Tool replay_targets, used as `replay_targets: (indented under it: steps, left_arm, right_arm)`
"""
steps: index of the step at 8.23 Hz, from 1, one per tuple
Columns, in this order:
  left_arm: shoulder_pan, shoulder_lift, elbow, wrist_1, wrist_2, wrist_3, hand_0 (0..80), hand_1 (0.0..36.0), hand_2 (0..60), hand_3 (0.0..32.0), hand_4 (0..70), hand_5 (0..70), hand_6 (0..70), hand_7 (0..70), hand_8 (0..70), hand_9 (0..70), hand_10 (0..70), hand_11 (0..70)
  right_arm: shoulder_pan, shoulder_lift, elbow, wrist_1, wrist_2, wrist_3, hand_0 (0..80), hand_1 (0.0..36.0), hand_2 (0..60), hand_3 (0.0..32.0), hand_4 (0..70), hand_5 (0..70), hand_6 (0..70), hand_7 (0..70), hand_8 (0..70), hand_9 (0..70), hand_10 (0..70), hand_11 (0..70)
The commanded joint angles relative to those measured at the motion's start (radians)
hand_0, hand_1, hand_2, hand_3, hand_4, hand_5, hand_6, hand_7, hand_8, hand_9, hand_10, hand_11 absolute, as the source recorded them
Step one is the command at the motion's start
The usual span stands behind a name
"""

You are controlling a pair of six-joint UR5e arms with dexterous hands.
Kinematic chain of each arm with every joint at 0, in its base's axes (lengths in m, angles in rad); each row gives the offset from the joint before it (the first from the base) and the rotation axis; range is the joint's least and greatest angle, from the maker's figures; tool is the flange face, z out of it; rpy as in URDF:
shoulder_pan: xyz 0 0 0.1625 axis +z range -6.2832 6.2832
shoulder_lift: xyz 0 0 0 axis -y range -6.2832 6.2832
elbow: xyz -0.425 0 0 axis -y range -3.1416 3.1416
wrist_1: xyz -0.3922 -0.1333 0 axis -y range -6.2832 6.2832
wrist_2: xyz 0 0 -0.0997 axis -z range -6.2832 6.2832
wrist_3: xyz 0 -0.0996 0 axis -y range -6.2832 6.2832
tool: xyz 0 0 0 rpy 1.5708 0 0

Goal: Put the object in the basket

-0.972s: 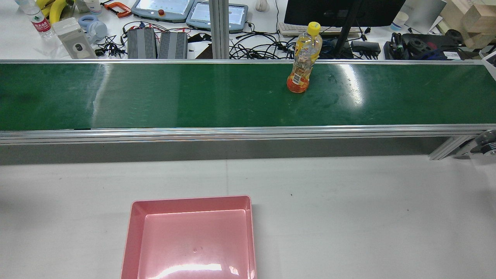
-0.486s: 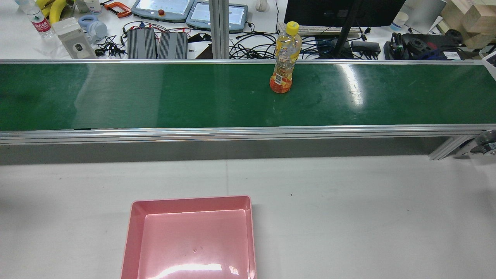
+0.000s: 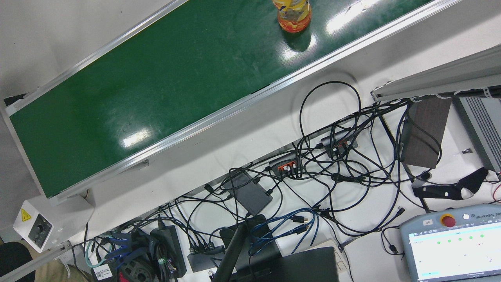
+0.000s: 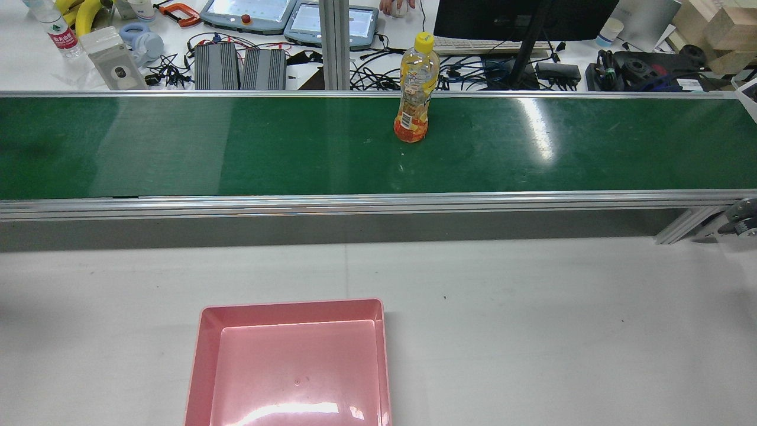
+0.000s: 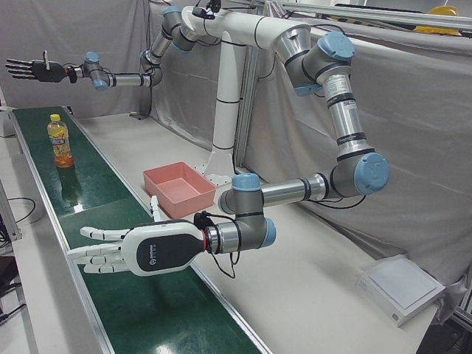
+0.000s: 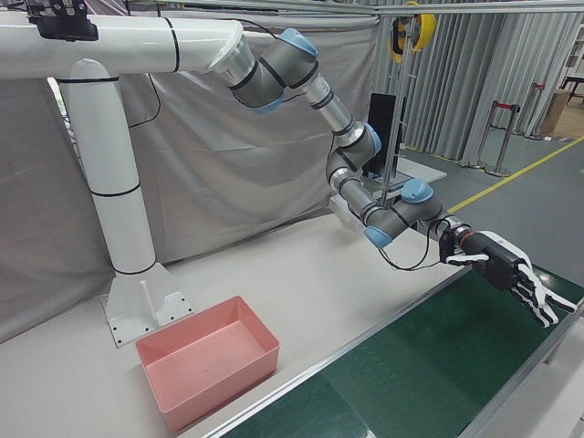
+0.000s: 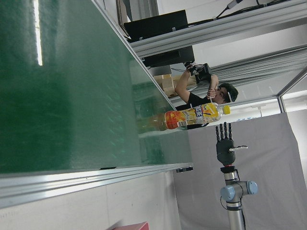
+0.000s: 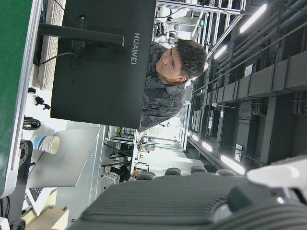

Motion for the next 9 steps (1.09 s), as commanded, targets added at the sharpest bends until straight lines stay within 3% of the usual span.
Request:
replay_targets:
  steps: [1, 9]
  left_arm:
    - [0.0, 0.0, -0.001, 0.0, 0.0, 0.0, 49.1, 7.1, 0.0, 0.0, 17.3, 18.6, 0.0, 0.0, 7.3, 11.6, 7.6, 12.0]
    - [0.02, -0.034, 0.002, 0.021, 0.0, 0.012, 49.2, 7.6, 0.0, 0.0, 19.0, 19.9, 0.0, 0.0, 7.1, 12.0, 8.4, 13.3]
  right_arm:
    - [0.0, 0.0, -0.001, 0.0, 0.0, 0.0, 0.0, 0.0, 0.0, 0.0, 0.0, 0.0, 0.0, 0.0, 0.0, 0.0, 0.0, 0.0]
    - [0.0, -0.001, -0.001, 0.0, 0.0, 0.0, 0.0, 0.0, 0.0, 0.0, 0.0, 0.0, 0.0, 0.0, 0.0, 0.0, 0.0, 0.0]
